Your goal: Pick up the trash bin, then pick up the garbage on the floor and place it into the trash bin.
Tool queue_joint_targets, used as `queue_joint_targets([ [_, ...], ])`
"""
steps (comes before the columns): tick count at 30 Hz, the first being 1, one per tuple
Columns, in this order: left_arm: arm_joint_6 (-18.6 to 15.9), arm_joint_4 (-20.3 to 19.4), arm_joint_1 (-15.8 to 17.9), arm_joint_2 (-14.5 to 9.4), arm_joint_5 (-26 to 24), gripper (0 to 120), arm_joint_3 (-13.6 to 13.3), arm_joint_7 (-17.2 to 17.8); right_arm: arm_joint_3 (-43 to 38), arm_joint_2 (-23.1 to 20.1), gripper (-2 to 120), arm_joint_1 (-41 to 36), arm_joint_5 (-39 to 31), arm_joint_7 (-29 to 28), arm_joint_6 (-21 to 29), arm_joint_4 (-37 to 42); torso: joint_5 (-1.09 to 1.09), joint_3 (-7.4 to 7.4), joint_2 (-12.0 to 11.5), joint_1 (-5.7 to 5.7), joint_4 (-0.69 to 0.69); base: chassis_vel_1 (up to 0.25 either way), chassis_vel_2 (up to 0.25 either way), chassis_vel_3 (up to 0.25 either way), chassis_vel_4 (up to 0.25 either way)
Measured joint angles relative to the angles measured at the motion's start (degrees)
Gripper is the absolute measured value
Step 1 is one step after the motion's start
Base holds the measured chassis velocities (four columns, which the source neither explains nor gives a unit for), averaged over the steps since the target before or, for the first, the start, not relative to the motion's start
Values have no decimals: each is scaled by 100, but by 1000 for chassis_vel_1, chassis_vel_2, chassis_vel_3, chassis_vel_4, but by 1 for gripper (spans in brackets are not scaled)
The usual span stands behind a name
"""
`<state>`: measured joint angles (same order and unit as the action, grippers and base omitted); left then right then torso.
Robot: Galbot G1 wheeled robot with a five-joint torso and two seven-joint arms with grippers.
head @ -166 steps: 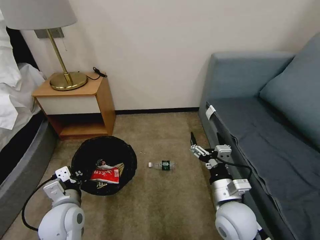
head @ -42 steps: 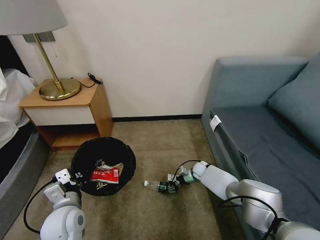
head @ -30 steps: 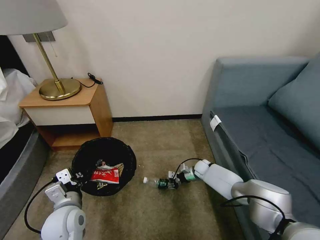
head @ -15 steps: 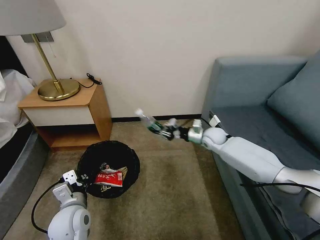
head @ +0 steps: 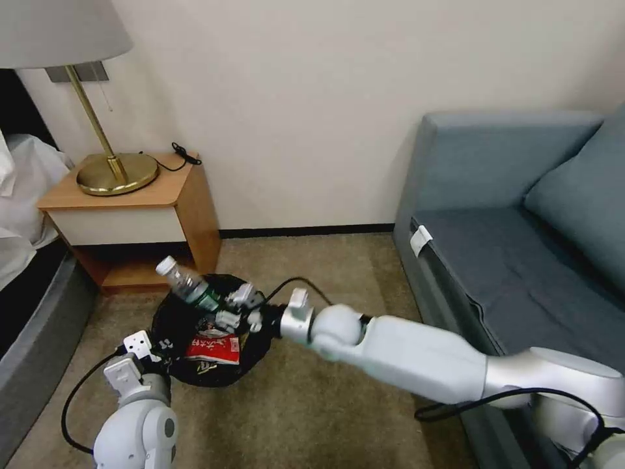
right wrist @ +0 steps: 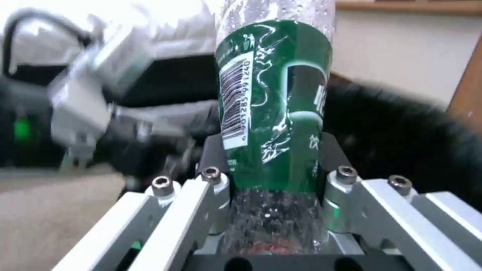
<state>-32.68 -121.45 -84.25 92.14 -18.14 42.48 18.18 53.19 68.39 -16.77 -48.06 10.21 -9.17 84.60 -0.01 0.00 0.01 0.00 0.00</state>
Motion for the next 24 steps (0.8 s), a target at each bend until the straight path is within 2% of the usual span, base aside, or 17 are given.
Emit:
queue_joint_targets([
  [2,-8,0,13,0,-2,2,-6,2,27,11,21,-85,26,-38,-9,-4,0,0,0,0,0,0,0,0,0],
  [3,-10,1,22,0,-5,2,-13,2,39,9,26,-139,43,-47,-18,4,1,0,0,0,1,0,0,0,0],
  [5,-10,1,23,0,-6,2,-15,2,41,7,28,-147,54,-47,-21,5,1,0,0,0,1,0,0,0,0],
  [6,-13,1,27,0,-15,2,-17,3,41,1,35,-160,96,-48,-37,1,1,0,0,0,1,0,0,0,0],
  [7,-13,1,27,0,-15,2,-17,3,41,1,35,-160,96,-48,-37,1,1,0,0,0,1,0,0,0,0],
  [10,-15,-3,27,0,-38,2,-15,7,39,-50,48,-141,121,-32,-73,-14,1,0,0,0,1,0,0,0,0],
  [11,-15,-12,25,0,-52,2,-13,9,37,-84,54,-109,125,-20,-83,-10,1,0,0,0,1,0,0,0,0],
  [14,-15,-27,21,0,-72,2,-6,12,37,-95,61,-89,134,-14,-94,-9,1,0,0,0,1,0,0,0,0],
  [15,-16,-41,14,0,-87,2,-1,17,36,-96,68,-84,147,-10,-100,-14,1,0,0,0,1,0,0,0,0],
  [17,-16,-48,9,0,-97,2,4,21,34,-97,70,-84,156,-7,-104,-17,1,0,0,0,1,0,0,0,0],
  [20,-17,-66,-9,0,-121,2,16,27,31,-92,86,-108,210,4,-119,-32,1,0,-1,0,1,0,0,0,0],
  [23,-17,-70,-13,0,-131,2,17,36,32,-90,90,-109,231,4,-133,-38,1,0,-1,0,1,0,0,0,0],
  [24,-23,-87,-30,0,-202,2,19,92,9,-95,98,-95,277,4,-174,-40,1,0,-1,0,0,0,0,0,0],
])
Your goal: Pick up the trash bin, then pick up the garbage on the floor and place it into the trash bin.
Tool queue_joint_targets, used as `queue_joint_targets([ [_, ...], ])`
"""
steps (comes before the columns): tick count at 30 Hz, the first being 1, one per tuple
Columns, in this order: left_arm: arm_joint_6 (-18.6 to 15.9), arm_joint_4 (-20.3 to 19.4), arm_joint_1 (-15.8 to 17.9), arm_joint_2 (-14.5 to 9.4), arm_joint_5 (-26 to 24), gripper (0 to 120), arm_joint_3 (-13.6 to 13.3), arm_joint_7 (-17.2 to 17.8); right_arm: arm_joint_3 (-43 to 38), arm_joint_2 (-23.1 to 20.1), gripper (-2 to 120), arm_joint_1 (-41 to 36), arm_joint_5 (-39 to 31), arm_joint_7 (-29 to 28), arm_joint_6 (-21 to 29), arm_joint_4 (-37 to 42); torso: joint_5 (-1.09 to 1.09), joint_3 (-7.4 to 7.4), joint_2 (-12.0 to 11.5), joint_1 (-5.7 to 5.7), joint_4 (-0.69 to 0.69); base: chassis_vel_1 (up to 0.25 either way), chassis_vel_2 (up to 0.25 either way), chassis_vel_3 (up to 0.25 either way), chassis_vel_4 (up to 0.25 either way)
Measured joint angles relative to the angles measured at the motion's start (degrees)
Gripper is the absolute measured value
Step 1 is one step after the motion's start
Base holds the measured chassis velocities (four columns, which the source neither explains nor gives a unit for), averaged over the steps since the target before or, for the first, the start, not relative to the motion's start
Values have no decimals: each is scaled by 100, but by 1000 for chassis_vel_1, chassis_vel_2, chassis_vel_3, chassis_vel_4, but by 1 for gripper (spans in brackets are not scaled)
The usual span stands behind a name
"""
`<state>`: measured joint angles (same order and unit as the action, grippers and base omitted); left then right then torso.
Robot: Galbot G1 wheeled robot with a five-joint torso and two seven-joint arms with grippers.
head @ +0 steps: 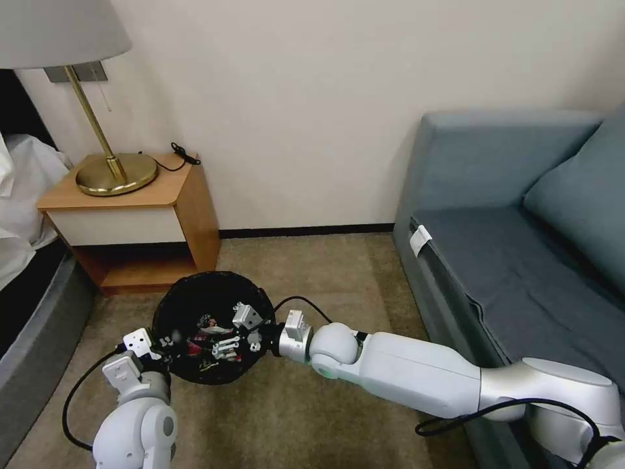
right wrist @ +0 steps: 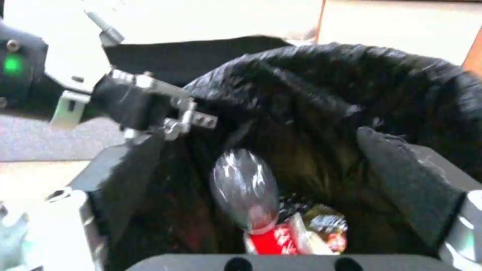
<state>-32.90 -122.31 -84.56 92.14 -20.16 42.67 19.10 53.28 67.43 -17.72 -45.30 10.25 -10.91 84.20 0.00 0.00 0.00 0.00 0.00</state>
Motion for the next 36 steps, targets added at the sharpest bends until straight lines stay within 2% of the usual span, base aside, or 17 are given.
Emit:
queue_joint_targets([
  [2,-14,-5,-5,0,-87,2,1,49,-22,-5,98,15,-3,1,-6,11,0,0,0,0,0,0,0,0,0],
  [5,-142,-18,-12,0,-773,2,91,561,-220,-119,100,240,-119,-11,-72,170,0,0,0,0,0,0,0,0,0],
  [6,-142,-18,-12,0,-773,2,91,561,-220,-119,100,240,-119,-11,-72,170,0,0,0,0,0,0,0,0,0],
  [8,-251,-37,-13,0,-1135,2,123,825,-243,-195,100,291,-140,-13,-92,227,1,0,0,0,0,0,0,0,0],
  [9,-364,-55,-12,0,-1526,2,142,1053,-270,-268,100,317,-148,-29,-119,291,0,0,0,0,0,0,0,0,0],
  [10,-364,-55,-12,0,-1526,2,142,1053,-270,-268,100,317,-148,-29,-119,291,0,0,0,0,0,0,0,0,0],
  [11,-442,-62,-9,0,-1829,2,166,1233,-282,-330,100,316,-148,-37,-141,359,0,0,0,0,1,0,0,0,0],
  [14,-538,-15,-9,0,-2284,2,244,1557,-317,-454,100,301,-149,-71,-156,491,1,0,0,0,1,0,0,0,0],
  [17,-584,40,-3,0,-2529,2,274,1729,-339,-515,100,297,-147,-82,-164,547,0,0,0,0,0,0,0,0,0],
  [24,-634,259,31,0,-2894,2,313,2056,-368,-655,100,256,-131,-111,-188,652,-1,0,0,0,1,0,0,0,0],
  [31,-718,381,68,0,-3027,3,353,2118,-394,-709,100,208,-122,-114,-201,692,1,0,0,0,1,0,0,0,0],
  [36,-682,413,69,0,-2891,17,353,2018,-414,-742,100,183,-114,-115,-219,693,0,0,0,0,1,0,0,0,0],
])
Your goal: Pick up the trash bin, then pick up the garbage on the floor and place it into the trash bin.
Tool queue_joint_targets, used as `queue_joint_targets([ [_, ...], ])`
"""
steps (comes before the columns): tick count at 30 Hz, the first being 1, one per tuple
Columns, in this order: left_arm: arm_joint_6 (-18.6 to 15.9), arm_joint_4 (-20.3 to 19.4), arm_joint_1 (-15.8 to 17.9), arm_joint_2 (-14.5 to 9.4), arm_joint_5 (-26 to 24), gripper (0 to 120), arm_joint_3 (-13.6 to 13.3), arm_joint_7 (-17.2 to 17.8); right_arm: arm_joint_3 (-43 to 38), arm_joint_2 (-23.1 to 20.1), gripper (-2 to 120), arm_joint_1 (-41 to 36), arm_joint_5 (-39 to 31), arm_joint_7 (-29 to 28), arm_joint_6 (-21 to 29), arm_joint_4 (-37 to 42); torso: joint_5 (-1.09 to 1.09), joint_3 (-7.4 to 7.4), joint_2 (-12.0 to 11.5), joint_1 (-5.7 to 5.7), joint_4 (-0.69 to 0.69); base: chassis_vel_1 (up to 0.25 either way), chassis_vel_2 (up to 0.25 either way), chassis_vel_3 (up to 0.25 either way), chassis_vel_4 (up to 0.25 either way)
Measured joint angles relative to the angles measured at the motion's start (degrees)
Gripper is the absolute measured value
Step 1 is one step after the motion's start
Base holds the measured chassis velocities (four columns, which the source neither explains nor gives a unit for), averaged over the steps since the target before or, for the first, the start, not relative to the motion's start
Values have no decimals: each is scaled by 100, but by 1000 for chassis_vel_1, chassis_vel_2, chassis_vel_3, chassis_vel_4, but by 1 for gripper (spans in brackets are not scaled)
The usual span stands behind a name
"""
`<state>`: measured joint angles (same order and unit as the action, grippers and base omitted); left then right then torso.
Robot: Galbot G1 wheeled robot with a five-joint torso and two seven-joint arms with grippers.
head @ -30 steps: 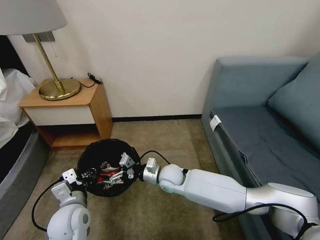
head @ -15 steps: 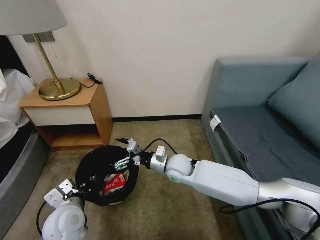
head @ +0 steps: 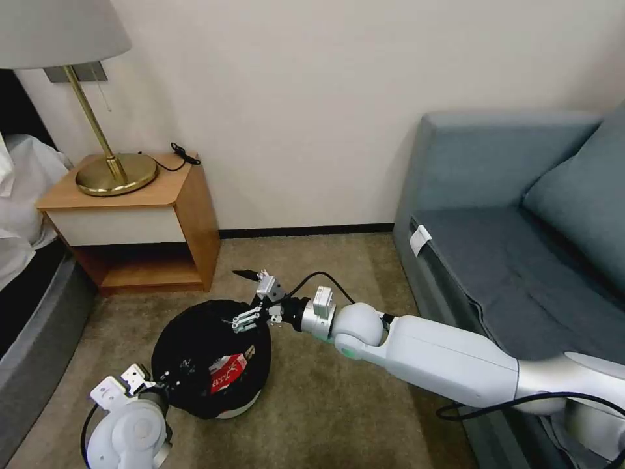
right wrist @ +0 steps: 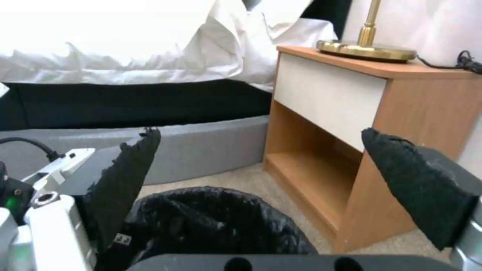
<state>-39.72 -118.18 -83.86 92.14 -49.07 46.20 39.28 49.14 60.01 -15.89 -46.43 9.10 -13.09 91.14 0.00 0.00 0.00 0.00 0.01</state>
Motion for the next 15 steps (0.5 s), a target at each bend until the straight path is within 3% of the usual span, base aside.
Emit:
queue_joint_targets([
  [1,57,16,0,0,143,26,-2,-79,-21,-20,100,-21,7,0,-10,-7,0,0,0,0,0,0,0,0,0],
  [7,224,10,-17,0,609,45,-6,-423,-80,-63,100,-74,20,5,-37,-22,0,0,0,0,-1,0,0,0,0],
  [11,472,-8,-67,0,1263,59,-19,-985,-133,-94,100,-113,-7,2,-38,-11,0,0,0,0,0,0,0,0,0],
  [14,631,-1,-90,0,1576,66,-24,-1172,-151,-111,100,-126,-30,-22,-35,5,0,0,0,0,0,0,0,0,0],
  [15,863,-16,-148,0,1925,75,-26,-1498,-201,-139,100,-153,-51,-51,-28,23,-1,0,0,0,0,0,0,0,0],
])
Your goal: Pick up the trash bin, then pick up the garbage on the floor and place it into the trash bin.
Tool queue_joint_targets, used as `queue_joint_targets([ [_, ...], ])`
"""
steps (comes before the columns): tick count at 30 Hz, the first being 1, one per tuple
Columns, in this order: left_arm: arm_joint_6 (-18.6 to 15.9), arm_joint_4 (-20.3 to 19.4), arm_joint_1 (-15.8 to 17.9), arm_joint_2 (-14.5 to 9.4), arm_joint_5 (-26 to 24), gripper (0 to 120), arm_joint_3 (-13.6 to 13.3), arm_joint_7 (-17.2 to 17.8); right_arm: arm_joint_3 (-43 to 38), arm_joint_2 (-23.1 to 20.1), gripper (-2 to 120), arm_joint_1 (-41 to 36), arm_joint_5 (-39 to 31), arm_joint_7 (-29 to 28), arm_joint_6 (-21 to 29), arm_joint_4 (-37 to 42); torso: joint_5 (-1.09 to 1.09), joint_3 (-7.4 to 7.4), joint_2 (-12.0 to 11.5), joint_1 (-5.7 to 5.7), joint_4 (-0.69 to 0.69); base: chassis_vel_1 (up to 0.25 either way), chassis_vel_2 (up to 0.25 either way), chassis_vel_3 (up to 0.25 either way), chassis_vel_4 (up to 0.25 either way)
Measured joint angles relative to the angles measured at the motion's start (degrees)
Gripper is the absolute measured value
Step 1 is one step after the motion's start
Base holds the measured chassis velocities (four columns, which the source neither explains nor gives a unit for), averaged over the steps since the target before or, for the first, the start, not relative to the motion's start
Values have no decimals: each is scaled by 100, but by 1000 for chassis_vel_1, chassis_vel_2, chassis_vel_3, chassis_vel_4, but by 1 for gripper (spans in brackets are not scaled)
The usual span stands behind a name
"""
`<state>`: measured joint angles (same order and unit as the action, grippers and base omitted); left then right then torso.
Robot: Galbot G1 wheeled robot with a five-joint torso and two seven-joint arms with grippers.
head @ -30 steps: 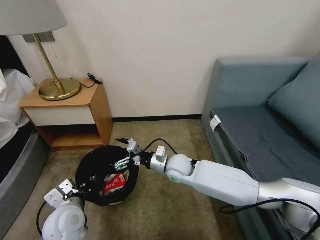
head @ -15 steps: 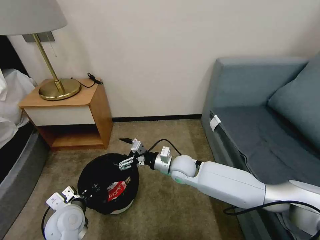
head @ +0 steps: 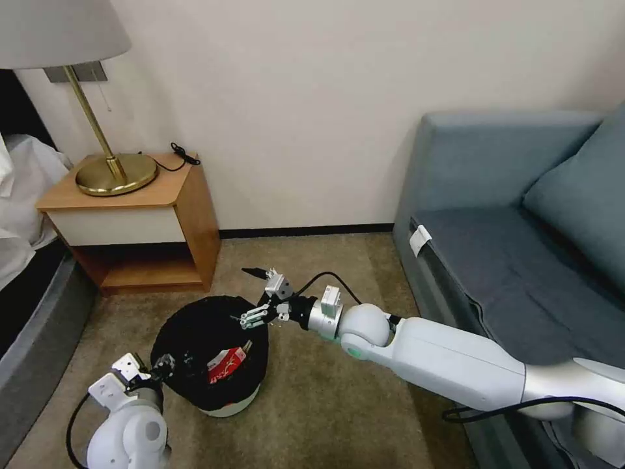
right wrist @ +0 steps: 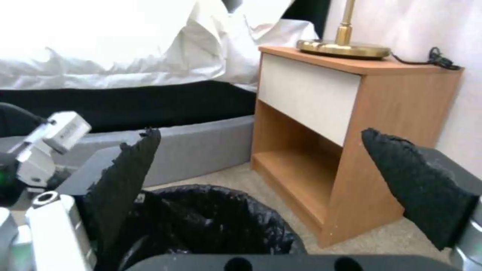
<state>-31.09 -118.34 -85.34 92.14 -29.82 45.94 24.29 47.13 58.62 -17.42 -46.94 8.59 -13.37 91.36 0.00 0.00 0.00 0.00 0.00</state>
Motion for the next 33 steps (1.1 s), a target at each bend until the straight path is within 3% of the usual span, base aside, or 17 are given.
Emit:
queue_joint_targets([
  [1,277,-79,-78,0,243,81,12,-459,-75,-50,100,-41,-29,-31,18,41,0,0,0,0,-1,0,0,0,0],
  [2,277,-79,-78,0,243,81,12,-459,-75,-50,100,-41,-29,-31,18,41,0,0,0,0,-1,0,0,0,0],
  [3,474,-101,-111,-5,342,84,24,-728,-128,-77,100,-67,-44,-53,31,68,0,0,0,0,-1,0,0,0,0],
  [5,1354,-77,-169,-72,735,95,95,-1884,-447,-182,100,-253,-50,-300,132,259,1,0,0,0,-1,0,0,0,0],
  [6,1354,-77,-169,-72,735,95,95,-1884,-447,-182,100,-253,-50,-300,132,259,1,0,0,0,-1,0,0,0,0],
  [7,1489,-55,-170,-90,806,96,112,-2045,-526,-208,100,-308,-48,-385,160,312,1,0,0,0,0,0,0,0,0],
  [8,1847,20,-167,-159,1017,99,167,-2499,-883,-305,100,-555,-31,-723,303,525,0,0,0,0,0,0,0,0,0],
  [9,1847,20,-167,-159,1017,99,167,-2499,-883,-305,100,-555,-31,-723,303,525,0,0,0,0,0,0,0,0,0],
  [12,2141,53,-162,-292,1165,100,208,-2946,-2003,-508,100,-1214,222,-1183,480,980,2,0,0,0,-1,0,0,0,0],
  [17,2215,12,-182,-359,1271,100,154,-3100,-3211,-727,100,-1957,528,-1523,583,1469,1,0,0,0,1,0,0,0,0],
  [19,2280,-48,-203,-411,1412,100,64,-3228,-4400,-750,100,-2918,1011,-1964,802,2060,1,0,0,0,2,0,0,0,0],
  [21,2288,-69,-204,-424,1435,100,37,-3248,-4707,-704,100,-3202,1197,-2118,912,2262,2,0,0,0,2,0,0,0,0],
  [24,2295,-180,-229,-486,1524,100,-52,-3325,-5796,-442,100,-4167,2020,-2615,1499,3043,1,1,1,0,1,0,0,0,0],
  [25,2295,-180,-229,-486,1524,100,-52,-3325,-5796,-442,100,-4167,2020,-2615,1499,3043,1,1,1,0,1,0,0,0,0],
  [27,2288,-310,-300,-523,1635,100,-143,-3357,-6464,-172,100,-5063,2764,-2927,1811,3656,0,1,1,0,2,0,0,0,0],
  [29,2285,-341,-325,-528,1657,100,-164,-3359,-6583,-76,100,-5305,2895,-3013,1877,3793,1,1,1,-1,2,0,0,0,0],
  [33,2335,-435,-411,-527,1829,100,-275,-3334,-6769,672,100,-6000,3433,-3102,1948,4153,0,1,1,0,0,0,0,0,0],
])
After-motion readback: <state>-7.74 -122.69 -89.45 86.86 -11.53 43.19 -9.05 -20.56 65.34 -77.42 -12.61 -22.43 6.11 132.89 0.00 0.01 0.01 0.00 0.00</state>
